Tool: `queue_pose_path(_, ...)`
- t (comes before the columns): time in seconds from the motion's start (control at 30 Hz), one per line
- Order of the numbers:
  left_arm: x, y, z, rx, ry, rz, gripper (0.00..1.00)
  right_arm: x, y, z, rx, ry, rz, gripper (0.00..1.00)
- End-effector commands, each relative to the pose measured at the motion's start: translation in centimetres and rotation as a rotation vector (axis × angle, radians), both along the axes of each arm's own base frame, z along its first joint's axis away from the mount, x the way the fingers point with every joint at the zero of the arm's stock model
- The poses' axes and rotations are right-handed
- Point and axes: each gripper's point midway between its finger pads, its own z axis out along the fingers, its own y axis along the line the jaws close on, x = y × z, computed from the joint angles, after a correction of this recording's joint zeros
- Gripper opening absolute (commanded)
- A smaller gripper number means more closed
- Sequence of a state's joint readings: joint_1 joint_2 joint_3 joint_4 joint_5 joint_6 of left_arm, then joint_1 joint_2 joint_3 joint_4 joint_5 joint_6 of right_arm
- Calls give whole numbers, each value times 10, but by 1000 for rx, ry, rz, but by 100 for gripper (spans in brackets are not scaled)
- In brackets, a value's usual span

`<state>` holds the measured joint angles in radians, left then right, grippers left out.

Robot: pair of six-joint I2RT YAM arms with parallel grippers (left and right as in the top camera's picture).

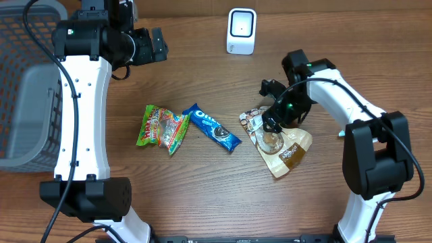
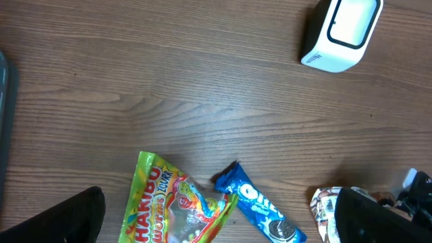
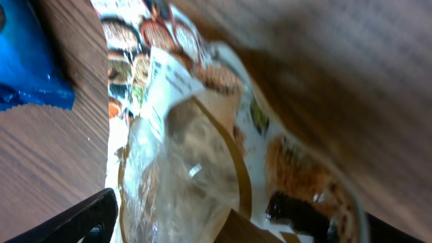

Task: Scan the item barcode
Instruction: 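Grasp the clear cookie bag with the right gripper and lift it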

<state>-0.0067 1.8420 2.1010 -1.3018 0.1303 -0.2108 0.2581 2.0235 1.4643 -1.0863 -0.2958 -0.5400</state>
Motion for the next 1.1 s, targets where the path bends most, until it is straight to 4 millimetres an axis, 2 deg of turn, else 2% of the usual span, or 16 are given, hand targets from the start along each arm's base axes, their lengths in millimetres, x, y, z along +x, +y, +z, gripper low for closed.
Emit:
queue_pose_path(0.0, 1, -2, 1, 4, -5, -2, 100, -21, 3, -9, 49, 71, -2, 91)
queue_pose_path(0.07, 1, -2, 1, 4, -5, -2, 100, -29, -2, -14, 28, 118, -60, 82)
queue_pose_path(0.17, 1, -2, 1, 4, -5, -2, 100, -25, -4, -14, 1, 172, -266, 80)
queue_pose_path(0.3, 1, -2, 1, 4, -5, -2, 100, -24, -2, -14, -7, 207, -378, 63)
queue_pose_path(0.37, 1, -2, 1, 4, -5, -2, 100, -23, -2, -14, -10, 214, -406, 26)
queue_pose_path(0.4, 1, -2, 1, 4, -5, -2, 100, -22, -1, -14, -9, 215, -421, 13)
queue_pose_path(0.43, 1, -2, 1, 4, -5, -2, 100, -21, -1, -14, -8, 216, -439, 5)
queue_pose_path(0.53, 1, -2, 1, 4, -5, -2, 100, -19, 10, -7, 58, 231, -438, 4)
queue_pose_path(0.63, 1, -2, 1, 4, -5, -2, 100, -9, 25, 10, 150, 231, -431, 4)
queue_pose_path(0.73, 1, -2, 1, 4, -5, -2, 100, 5, 42, 43, 267, 204, -414, 4)
queue_pose_path(0.77, 1, -2, 1, 4, -5, -2, 100, 12, 52, 66, 337, 185, -398, 4)
queue_pose_path(0.83, 1, -2, 1, 4, -5, -2, 100, 20, 63, 101, 431, 148, -362, 4)
queue_pose_path(1.07, 1, -2, 1, 4, -3, -2, 100, 41, 72, 208, 571, -122, -277, 4)
